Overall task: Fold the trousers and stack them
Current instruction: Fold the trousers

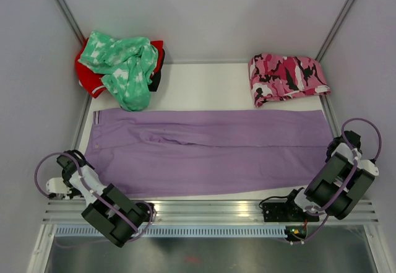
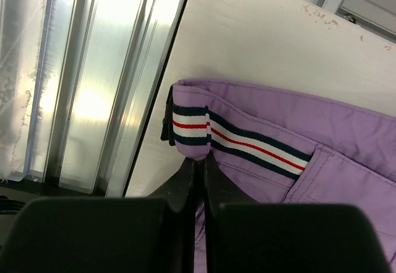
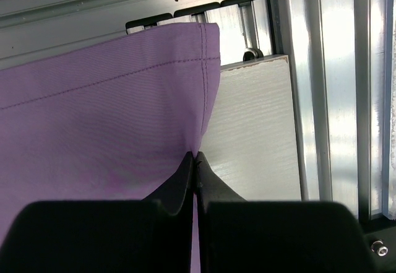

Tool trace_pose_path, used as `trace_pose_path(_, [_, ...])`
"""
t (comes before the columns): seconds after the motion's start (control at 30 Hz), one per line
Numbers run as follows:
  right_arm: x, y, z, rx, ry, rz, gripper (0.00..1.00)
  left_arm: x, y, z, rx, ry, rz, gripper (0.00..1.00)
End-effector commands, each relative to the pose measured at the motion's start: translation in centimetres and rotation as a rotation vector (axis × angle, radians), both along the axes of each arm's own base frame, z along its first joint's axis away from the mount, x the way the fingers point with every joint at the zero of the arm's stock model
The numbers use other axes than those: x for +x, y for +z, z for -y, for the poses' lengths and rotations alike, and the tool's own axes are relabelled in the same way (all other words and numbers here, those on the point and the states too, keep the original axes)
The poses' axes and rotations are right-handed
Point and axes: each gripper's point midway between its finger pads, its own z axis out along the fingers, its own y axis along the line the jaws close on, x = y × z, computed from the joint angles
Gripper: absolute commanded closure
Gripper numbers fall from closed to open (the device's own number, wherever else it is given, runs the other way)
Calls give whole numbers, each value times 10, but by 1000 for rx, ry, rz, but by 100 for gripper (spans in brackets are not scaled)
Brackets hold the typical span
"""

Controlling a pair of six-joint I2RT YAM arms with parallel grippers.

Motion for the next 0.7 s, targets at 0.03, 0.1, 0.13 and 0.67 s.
trace_pose_path(0.03, [16, -14, -6, 40, 3, 96, 100, 22, 31, -19, 67, -83, 68, 98])
trace_pose_path(0.1, [18, -12, -8, 51, 2, 108, 100, 28, 41, -22, 63, -121, 74, 98])
trace_pose_path(0.13, [20, -9, -8, 51, -3, 120, 100, 36, 55, -27, 77, -150, 82, 98])
trace_pose_path(0.67, [131, 135, 38, -200, 244, 394, 100, 151, 197, -56, 351, -386, 36, 98])
